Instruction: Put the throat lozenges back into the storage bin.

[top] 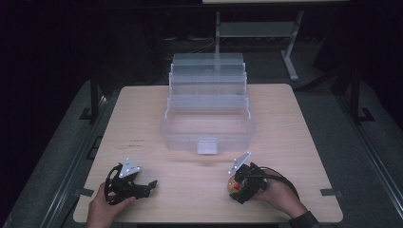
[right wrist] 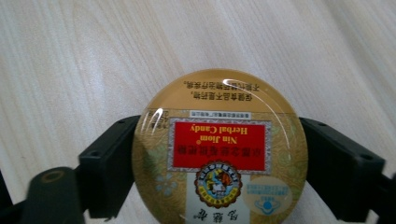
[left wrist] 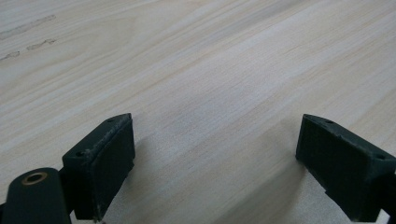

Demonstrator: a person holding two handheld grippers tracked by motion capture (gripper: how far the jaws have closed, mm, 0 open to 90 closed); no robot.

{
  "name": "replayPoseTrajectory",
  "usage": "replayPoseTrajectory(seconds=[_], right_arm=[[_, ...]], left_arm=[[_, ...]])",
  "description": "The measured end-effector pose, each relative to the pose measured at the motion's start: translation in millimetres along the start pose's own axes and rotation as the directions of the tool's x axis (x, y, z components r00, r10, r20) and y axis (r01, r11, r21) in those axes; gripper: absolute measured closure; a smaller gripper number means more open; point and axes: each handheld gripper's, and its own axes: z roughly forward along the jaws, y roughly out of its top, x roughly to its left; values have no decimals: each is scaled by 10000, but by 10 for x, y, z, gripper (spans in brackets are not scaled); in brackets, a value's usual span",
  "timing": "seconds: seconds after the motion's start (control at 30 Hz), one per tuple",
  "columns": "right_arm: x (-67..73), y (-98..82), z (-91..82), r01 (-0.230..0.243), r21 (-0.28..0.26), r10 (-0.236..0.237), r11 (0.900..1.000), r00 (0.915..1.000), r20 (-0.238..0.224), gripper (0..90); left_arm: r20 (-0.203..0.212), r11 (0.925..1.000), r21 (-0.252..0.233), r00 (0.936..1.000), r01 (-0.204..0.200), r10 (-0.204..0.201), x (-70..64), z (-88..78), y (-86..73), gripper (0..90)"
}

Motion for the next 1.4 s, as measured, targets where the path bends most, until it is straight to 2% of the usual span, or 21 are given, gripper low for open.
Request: replayPoseTrajectory(seconds=[0.6, 1.0, 1.1, 1.4], right_arm=[[-4, -5, -18, 66, 141, -67, 9999, 9999, 109, 196], [-45, -41, -94, -268, 148, 266, 9995, 9995, 184, 198], [-59, -54, -121, -229, 201, 225, 9995, 9996, 193, 199], [-143, -123, -217, -561, 111, 557, 9984, 9978, 372, 198]], left_arm=[[1, 10000, -1, 10000, 5, -5, 0, 0, 0, 107], [-2, 10000, 0, 10000, 4, -4, 0, 0, 0, 107], [1, 10000, -2, 10000, 6, -6, 0, 0, 0, 108], [-1, 10000, -2, 10000, 7, -7, -1, 0, 0, 108]])
